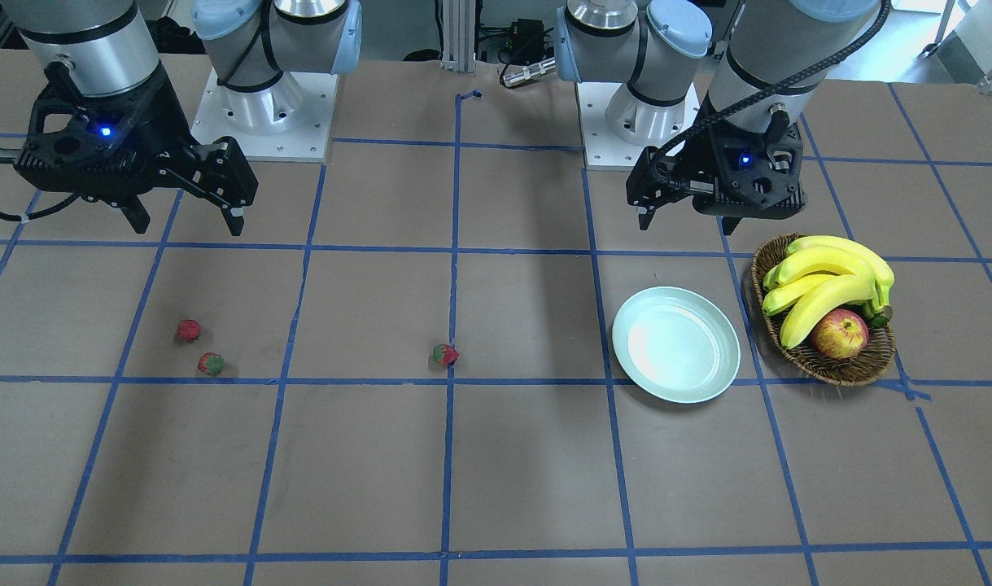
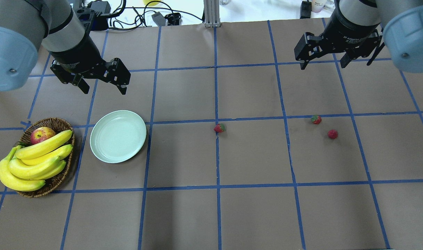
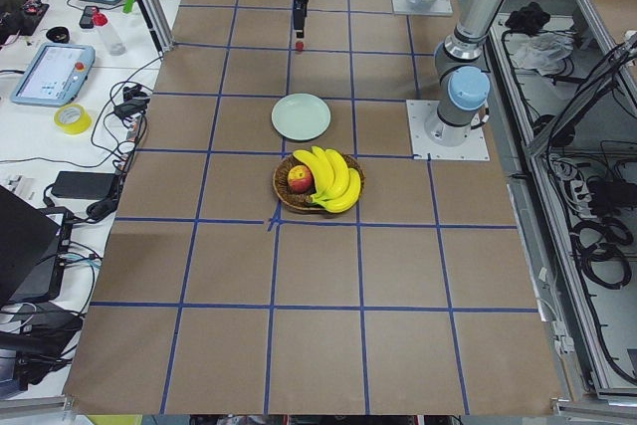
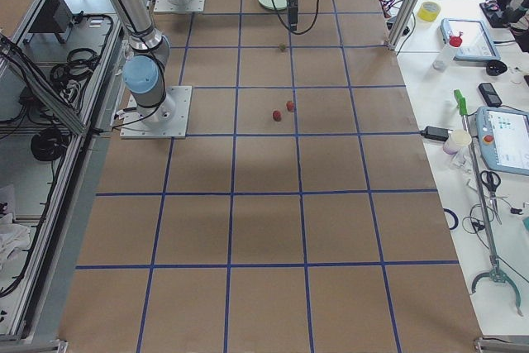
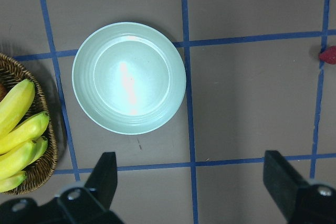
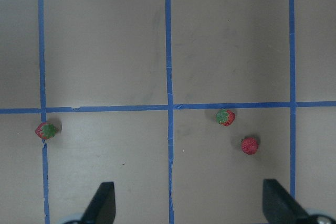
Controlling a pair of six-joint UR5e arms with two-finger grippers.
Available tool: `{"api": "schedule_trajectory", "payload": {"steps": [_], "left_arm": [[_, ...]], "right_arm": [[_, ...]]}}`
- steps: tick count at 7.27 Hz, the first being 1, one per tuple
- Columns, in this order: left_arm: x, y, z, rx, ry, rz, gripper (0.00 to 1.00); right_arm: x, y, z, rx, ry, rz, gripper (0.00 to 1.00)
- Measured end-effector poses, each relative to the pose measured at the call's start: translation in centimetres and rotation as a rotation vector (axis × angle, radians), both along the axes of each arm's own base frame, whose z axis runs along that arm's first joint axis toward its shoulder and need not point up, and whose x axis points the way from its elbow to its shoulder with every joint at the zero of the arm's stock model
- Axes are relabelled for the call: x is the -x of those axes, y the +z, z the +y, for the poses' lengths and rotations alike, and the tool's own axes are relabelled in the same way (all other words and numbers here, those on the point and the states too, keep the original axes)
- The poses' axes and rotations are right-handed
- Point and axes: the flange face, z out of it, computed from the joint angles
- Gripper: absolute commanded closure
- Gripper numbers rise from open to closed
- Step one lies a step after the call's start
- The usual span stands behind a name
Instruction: Collect all strawberries into plate
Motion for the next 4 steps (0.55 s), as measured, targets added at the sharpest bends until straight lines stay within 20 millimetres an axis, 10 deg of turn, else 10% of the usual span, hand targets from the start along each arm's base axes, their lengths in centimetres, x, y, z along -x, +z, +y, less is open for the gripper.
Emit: {"api": "schedule_trajectory", "payload": {"steps": [4], "left_arm": [[0.02,-0.4,0.1,-0.008,0.0,0.001,0.0]], "right_arm": [[0.01,0.09,-0.02,0.002,0.001,0.001,0.0]]}}
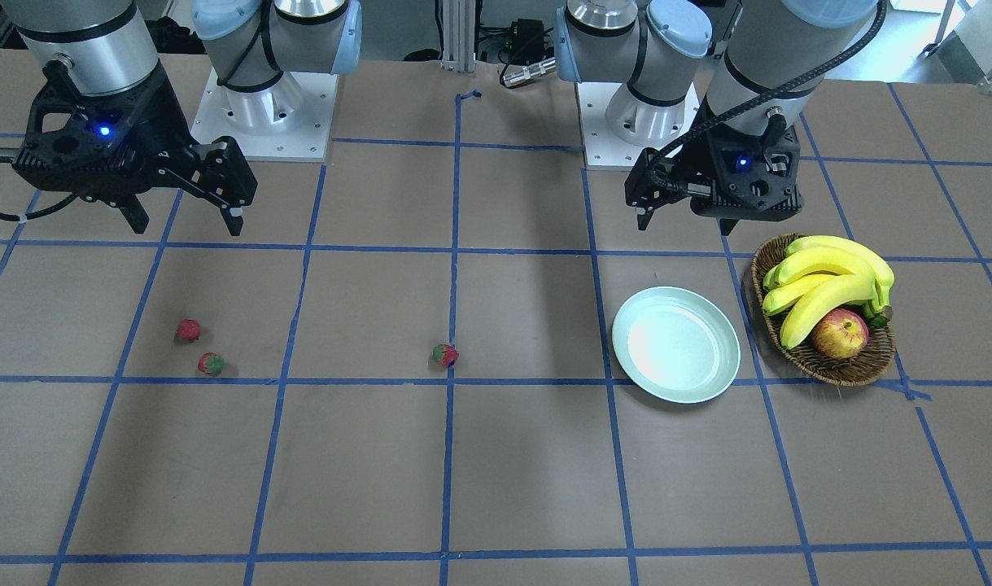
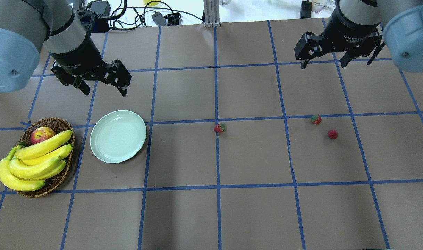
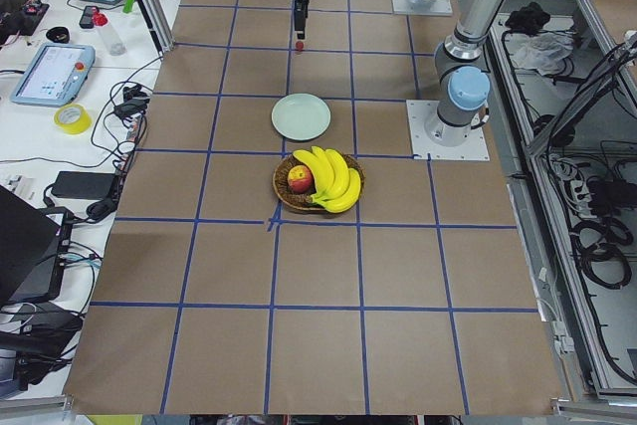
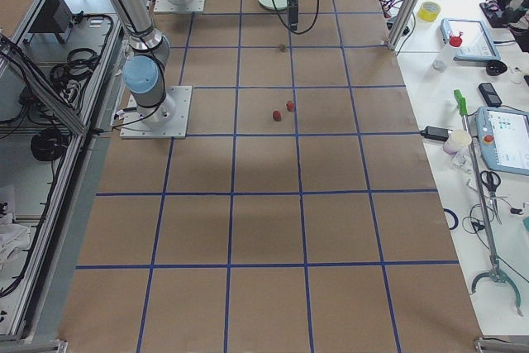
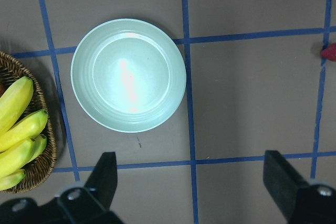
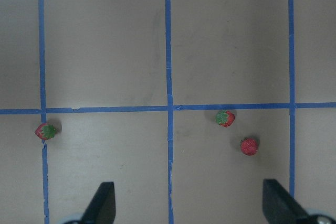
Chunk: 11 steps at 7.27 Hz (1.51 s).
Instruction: Collect all strawberries into plate
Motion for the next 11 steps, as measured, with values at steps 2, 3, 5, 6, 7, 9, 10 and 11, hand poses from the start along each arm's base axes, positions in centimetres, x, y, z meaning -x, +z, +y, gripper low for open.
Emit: {"api": "schedule_trajectory", "payload": {"steps": [2,3,5,6,7,9,10,11], "left_arm": [[0.0,-0.3,0.2,-0.007,0.0,0.0,0.0],[0.0,-0.4,0.2,-0.009,0.0,0.0,0.0],[0.0,-0.5,0.2,-0.009,0.0,0.0,0.0],[0.0,-0.5,0.3,-0.01,0.0,0.0,0.0],[0.0,-0.5,0.3,-0.01,0.0,0.001,0.0],[0.1,-0.4,0.3,-0.008,0.005,0.004,0.0],[0.0,-0.2,0.3,-0.003,0.007,0.004,0.0],[0.0,-0.2,0.3,-0.001,0.005,0.002,0.0]], "right_arm": [[0.0,0.1,0.0,0.003,0.001,0.001,0.0],[0.0,0.2,0.0,0.004,0.0,0.002,0.0],[0.0,0.2,0.0,0.004,0.001,0.003,0.0],[-0.2,0.0,0.0,-0.001,0.002,0.003,0.0],[-0.5,-1.1,-0.4,-0.022,-0.001,0.001,0.0],[-4.1,-6.6,-2.3,-0.106,-0.038,-0.01,0.0],[-7.5,-10.0,-3.3,-0.124,-0.07,-0.012,0.01],[-11.0,-13.6,-4.2,-0.125,-0.09,-0.014,0.02]]}}
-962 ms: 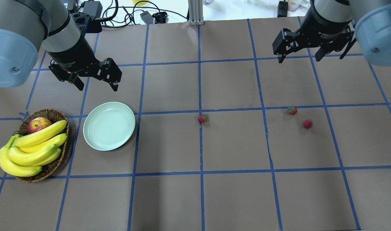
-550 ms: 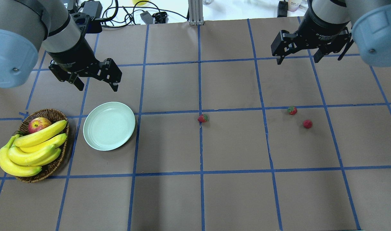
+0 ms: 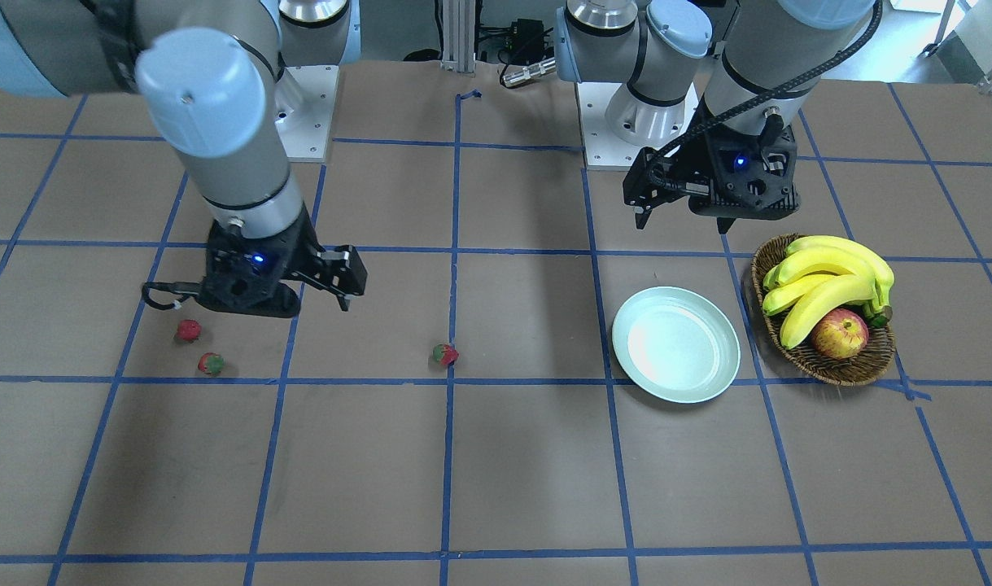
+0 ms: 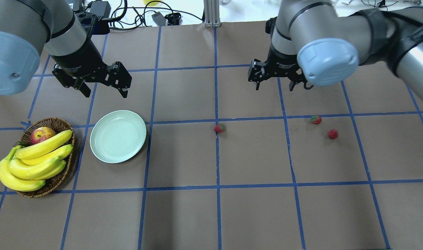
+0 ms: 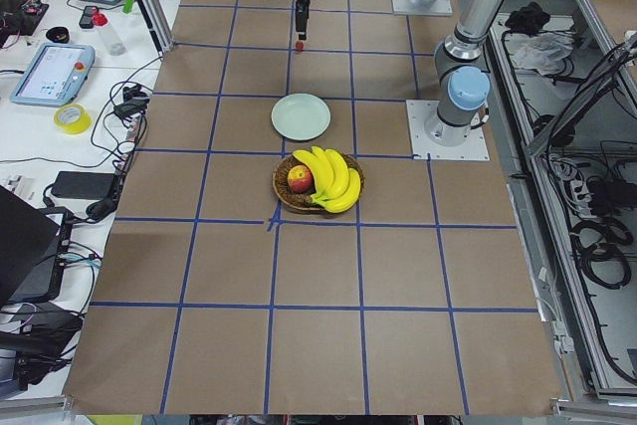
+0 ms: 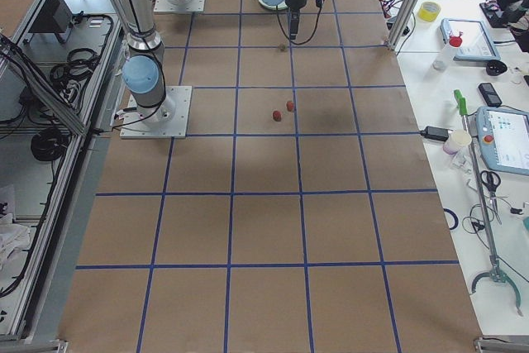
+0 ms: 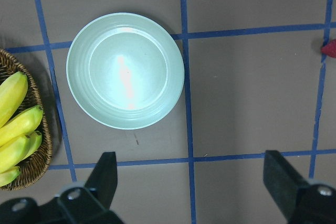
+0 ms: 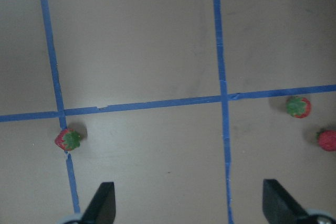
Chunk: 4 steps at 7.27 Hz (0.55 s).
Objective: Collect all strawberries into plate
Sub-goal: 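Reach the right gripper down to the nearest strawberry and grasp it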
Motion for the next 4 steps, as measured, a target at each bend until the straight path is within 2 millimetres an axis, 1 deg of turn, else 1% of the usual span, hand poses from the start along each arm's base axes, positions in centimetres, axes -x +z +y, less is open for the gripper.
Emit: {"api": "schedule_trajectory", "payload": {"steps": [1,2,3,4], "left_arm": [[0.0,0.0,0.0,0.001,-0.001,-0.001,0.0],[0.0,0.0,0.1,0.001,-0.002,0.0,0.0],[0.0,0.0,0.1,0.001,-0.003,0.0,0.0],[0.0,0.0,0.1,0.0,-0.004,0.0,0.0]], "right_arm": [[-3.5,-3.7,-0.2,-0.005,-0.018,-0.002,0.04],[-6.6,-7.1,0.1,-0.008,-0.028,-0.001,0.08],[-8.8,-10.0,0.8,-0.017,-0.022,0.002,0.1],[-9.8,-12.6,1.6,-0.032,-0.016,-0.003,0.1]]}}
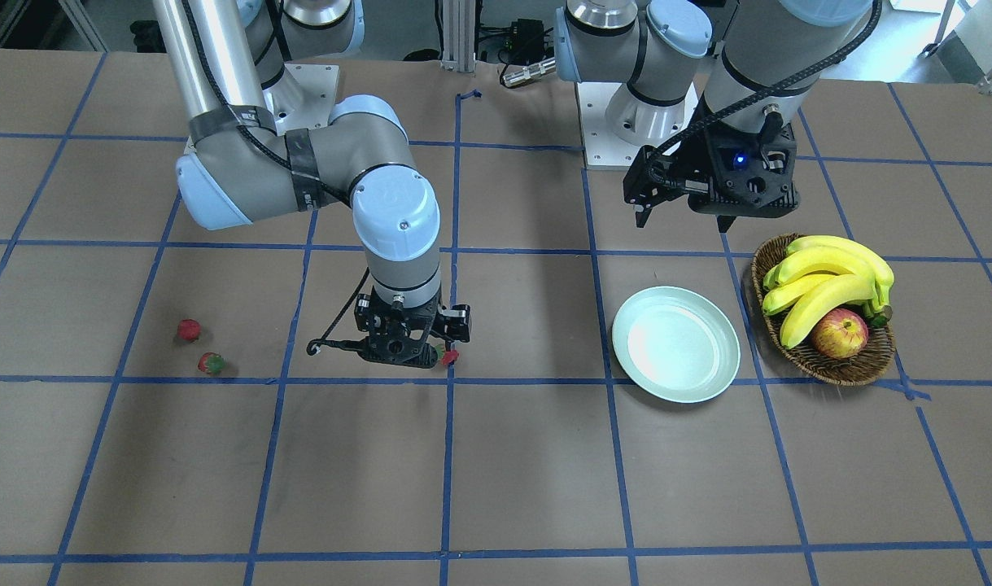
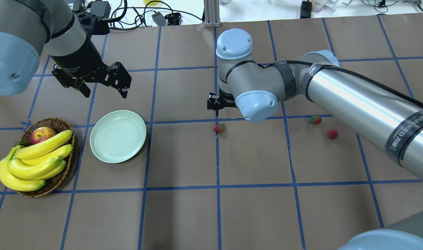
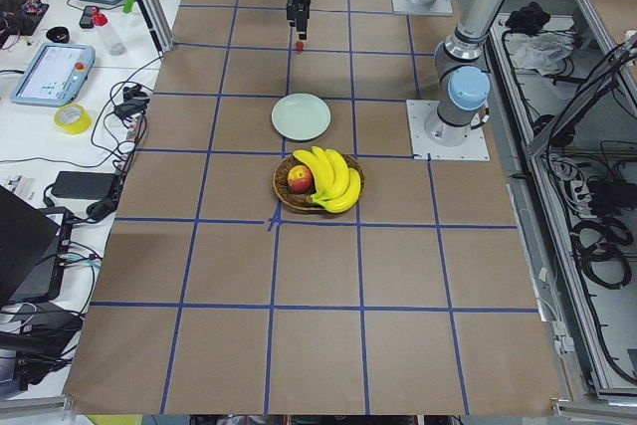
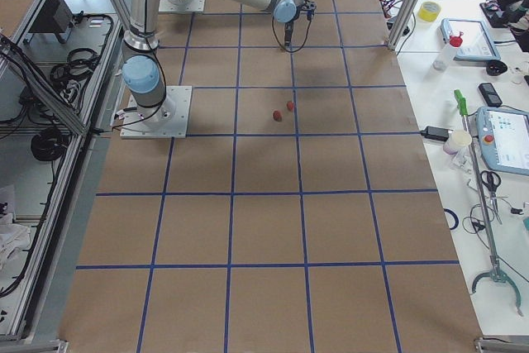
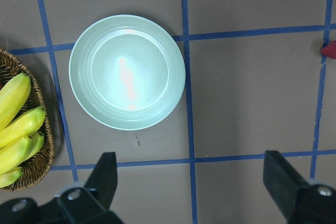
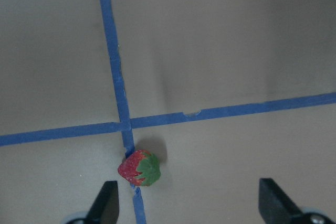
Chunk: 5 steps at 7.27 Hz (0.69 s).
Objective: Collect all strawberries into plate
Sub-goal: 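Reach the right gripper down to the nearest strawberry and grasp it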
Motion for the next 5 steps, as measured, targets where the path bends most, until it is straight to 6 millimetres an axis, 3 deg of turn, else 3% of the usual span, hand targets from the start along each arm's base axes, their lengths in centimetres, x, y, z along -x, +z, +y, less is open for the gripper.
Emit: {"api": "schedule_trajectory", "payload": {"steps": [2,3,5], "left_arm": [[0.0,0.0,0.0,0.001,-0.001,-0.001,0.0],[0.0,0.0,0.1,0.0,-0.001,-0.003,0.0],[0.0,-0.1,0.1,-0.003,-0.001,-0.004,0.0]], "right_arm": [[-0.5,-3.5,1.3,0.01,0.005,-0.025,0.16],[-0.6,-4.2,1.5,0.018,0.006,-0.034,0.28],[-0.9,-5.2,1.4,0.024,0.009,-0.058,0.75]]}}
